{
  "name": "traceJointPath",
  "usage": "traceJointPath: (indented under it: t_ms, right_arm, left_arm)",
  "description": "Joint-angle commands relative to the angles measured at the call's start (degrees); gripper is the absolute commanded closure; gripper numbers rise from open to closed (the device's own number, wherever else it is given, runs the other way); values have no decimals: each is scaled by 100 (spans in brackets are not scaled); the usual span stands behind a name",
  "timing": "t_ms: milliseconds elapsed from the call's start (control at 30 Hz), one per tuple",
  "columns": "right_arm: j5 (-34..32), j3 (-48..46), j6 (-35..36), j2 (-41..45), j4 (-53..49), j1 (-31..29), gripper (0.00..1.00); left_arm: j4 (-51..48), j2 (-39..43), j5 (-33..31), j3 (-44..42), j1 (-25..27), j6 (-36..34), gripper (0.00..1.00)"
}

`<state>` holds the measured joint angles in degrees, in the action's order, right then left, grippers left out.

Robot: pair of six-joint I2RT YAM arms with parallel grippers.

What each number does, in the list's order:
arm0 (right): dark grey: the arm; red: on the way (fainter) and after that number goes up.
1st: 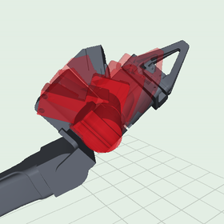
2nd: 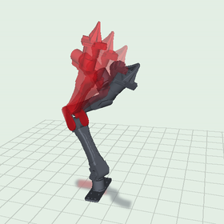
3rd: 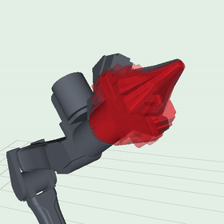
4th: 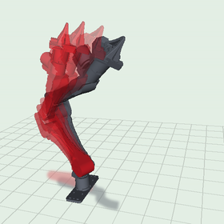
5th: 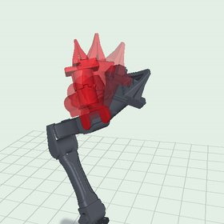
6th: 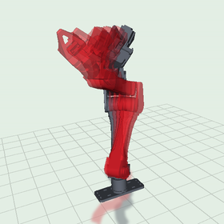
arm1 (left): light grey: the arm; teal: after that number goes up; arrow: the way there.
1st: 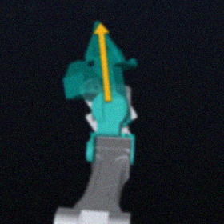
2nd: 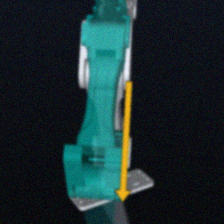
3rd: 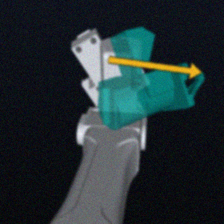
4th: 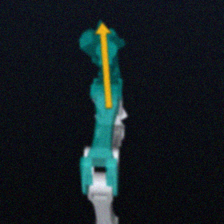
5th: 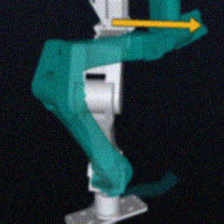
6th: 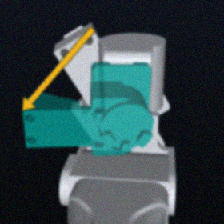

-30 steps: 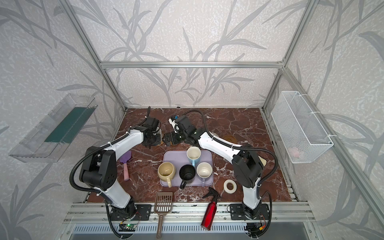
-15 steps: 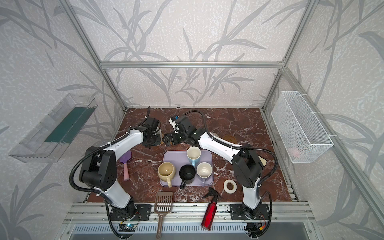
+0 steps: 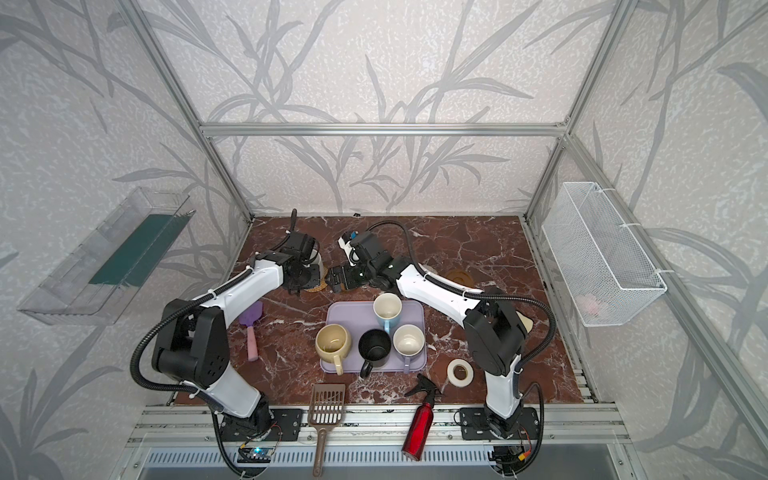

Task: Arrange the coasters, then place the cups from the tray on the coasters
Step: 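Lower speckled mug onto the woven rattan coaster and open left gripper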

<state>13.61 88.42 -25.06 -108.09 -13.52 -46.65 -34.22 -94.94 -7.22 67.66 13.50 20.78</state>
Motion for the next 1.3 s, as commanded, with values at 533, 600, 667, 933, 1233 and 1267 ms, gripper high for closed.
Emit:
traceJointPath:
  t_ms: [533,600,667,933,1233,1267]
  right_arm:
    - [74,114,45,-14,-37,47,0]
    - [89,114,41,-28,-30,42,0]
    - [90,105,32,-28,-36,42,0]
    - [98,79,19,-19,-37,42,0]
    - [94,57,10,6,-63,42,0]
    - [81,46,10,23,-63,42,0]
  left_arm:
    - [190,-264,122,196,-14,111,91]
    - [192,-245,108,169,-14,91,86]
    - [132,-245,75,182,-14,77,84]
    - [77,-256,108,147,-14,110,72]
    - [-170,-160,-123,191,-16,209,48]
    - [-221,-133,-160,199,-19,221,43]
